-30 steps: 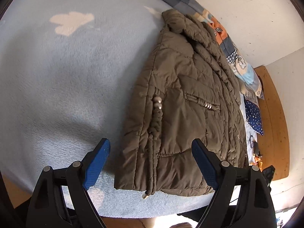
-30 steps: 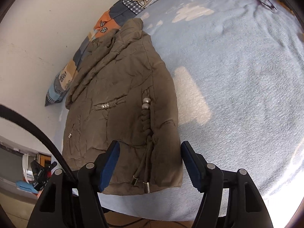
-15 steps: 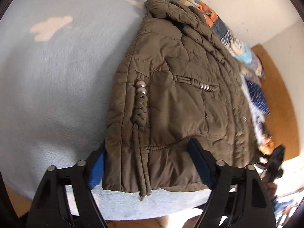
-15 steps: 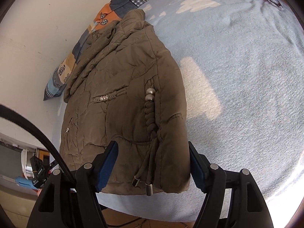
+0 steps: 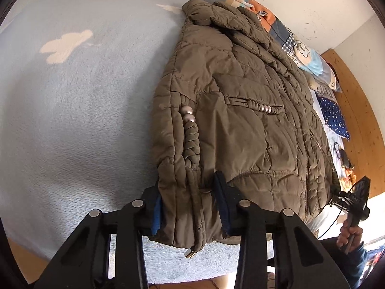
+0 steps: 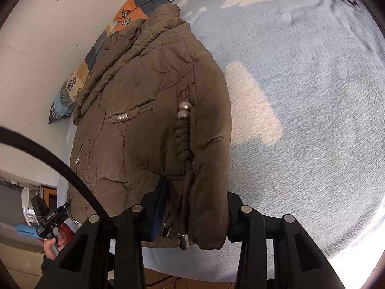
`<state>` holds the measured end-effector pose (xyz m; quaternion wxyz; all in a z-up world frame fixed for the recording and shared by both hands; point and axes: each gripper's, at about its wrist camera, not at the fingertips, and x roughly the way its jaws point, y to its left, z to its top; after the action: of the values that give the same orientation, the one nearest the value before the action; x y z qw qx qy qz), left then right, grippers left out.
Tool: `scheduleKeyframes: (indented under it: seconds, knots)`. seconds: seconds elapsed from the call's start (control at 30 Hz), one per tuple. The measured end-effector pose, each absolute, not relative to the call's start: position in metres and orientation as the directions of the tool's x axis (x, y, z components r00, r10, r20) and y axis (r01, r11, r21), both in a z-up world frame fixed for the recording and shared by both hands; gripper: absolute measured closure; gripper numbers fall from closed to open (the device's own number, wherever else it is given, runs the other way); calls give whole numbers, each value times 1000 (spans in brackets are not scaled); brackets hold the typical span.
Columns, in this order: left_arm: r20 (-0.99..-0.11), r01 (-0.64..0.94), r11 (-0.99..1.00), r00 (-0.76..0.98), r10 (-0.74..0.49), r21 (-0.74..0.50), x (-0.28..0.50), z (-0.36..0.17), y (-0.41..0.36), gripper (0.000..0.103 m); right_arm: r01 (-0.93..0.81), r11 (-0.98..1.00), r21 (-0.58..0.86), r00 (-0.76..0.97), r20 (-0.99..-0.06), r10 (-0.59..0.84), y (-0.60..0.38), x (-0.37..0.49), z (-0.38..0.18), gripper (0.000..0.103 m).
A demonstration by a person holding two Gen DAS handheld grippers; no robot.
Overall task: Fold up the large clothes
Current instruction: 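Grasp the jacket hem with the left tool while the right tool grasps it too, then lift the held hem with both tools and fold it toward the collar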
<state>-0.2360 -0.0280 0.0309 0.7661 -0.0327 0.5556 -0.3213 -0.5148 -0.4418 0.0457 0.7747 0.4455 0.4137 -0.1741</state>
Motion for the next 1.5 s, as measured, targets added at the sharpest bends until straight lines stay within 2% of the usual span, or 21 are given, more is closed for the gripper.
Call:
scheduleKeyframes:
  seconds: [0.17,0.23,0.3,0.37,0.43,0.53,0.77,0.9,1.1,1.37,1.47,1.5]
  knots:
    - [-841,464,798,180,-511,-385,-236,26,-31,65,644,529,552,595,-796,107,-443,-516,43,57]
    - [-847,457,805,181,-500,-378,-234,22,-33,56,651,524,549,587,-802,111,-444,-515,39,55]
    - [-849,444,812,184,-496,-378,-234,20,-35,54,654,531,538,577,-810,110,-443,-512,37,55]
    - [-855,457,820,210,-475,-343,-238,21,-40,54,647,564,513,570,-817,89,-440,-507,38,60]
    - [-856,479,823,242,-457,-305,-243,23,-44,58,639,592,491,565,-822,71,-436,-503,42,74]
    - [-848,484,829,278,-451,-282,-248,25,-43,60,618,644,451,565,-824,34,-427,-498,49,79]
    - [-847,485,849,345,-404,-207,-257,25,-48,59,620,669,410,557,-830,-8,-419,-493,49,80]
    - [-853,505,853,379,-359,-135,-261,25,-54,55,624,675,394,554,-832,-27,-419,-492,46,79]
    - [-855,506,853,381,-351,-125,-260,25,-55,54,624,685,376,547,-836,-40,-418,-488,46,79]
    - [-859,509,852,376,-346,-120,-259,24,-56,53,641,660,393,527,-850,-6,-423,-483,41,71]
    - [-852,518,848,390,-349,-110,-262,24,-57,58,651,646,399,518,-855,7,-424,-481,41,70]
    - [-847,530,841,396,-354,-104,-264,26,-59,65,652,641,405,520,-854,10,-425,-481,40,72]
